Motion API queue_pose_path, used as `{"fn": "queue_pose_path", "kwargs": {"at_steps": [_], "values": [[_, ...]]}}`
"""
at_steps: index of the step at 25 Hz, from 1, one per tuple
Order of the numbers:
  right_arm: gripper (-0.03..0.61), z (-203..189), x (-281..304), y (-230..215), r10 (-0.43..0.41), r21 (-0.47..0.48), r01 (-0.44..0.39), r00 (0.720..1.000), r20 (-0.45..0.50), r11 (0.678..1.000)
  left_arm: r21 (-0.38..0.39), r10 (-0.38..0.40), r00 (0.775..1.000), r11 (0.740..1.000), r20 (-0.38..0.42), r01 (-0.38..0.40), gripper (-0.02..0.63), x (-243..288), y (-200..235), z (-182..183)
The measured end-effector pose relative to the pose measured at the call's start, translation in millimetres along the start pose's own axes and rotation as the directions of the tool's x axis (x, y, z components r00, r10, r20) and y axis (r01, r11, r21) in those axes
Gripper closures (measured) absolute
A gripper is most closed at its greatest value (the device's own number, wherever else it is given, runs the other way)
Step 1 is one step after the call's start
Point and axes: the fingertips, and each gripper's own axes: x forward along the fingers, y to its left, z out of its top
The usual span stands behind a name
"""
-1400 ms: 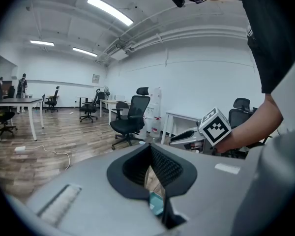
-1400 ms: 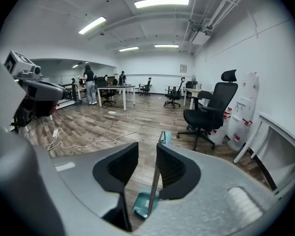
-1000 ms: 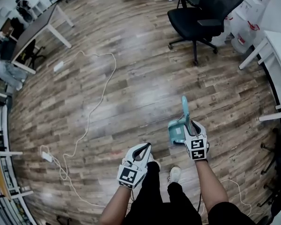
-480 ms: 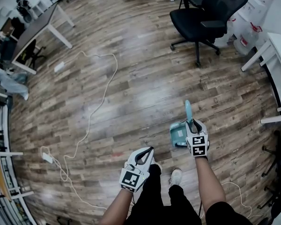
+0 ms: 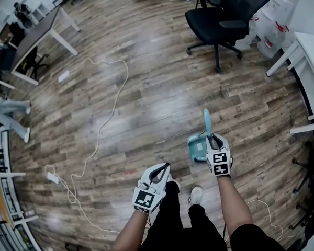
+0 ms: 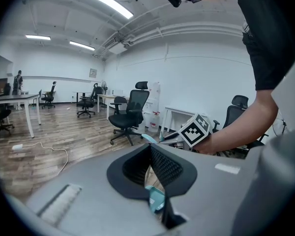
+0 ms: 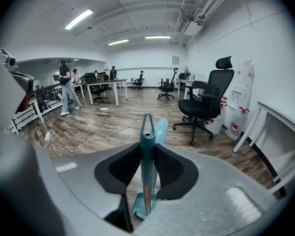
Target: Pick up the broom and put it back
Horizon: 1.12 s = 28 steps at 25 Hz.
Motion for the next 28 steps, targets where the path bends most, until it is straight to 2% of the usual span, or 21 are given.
{"fn": "queue_pose_path", "kwargs": {"at_steps": [12, 18, 28], "values": [[0.489, -21.1, -49.7, 17.8, 0.017, -0.018, -0.017, 0.999, 0.028, 1.0, 0.009, 0.013, 1.0, 1.0, 0.004, -0.013, 0.594, -16.2, -15.7, -7.0], [0.489, -40.7, -79.2, 36.5, 0.061, -0.056, -0.058, 0.997, 0.056, 0.997, 0.02, 0.023, 1.0, 1.0, 0.014, -0.023, 0.594, -28.3, -31.3, -7.3], [0.489, -56.3, -128.4, 24.3, 0.063, -0.064, -0.057, 0.993, 0.099, 0.996, 0.041, 0.021, 0.999, 0.999, 0.046, -0.023, 0.594, -41.0, -67.0, -0.5]]}}
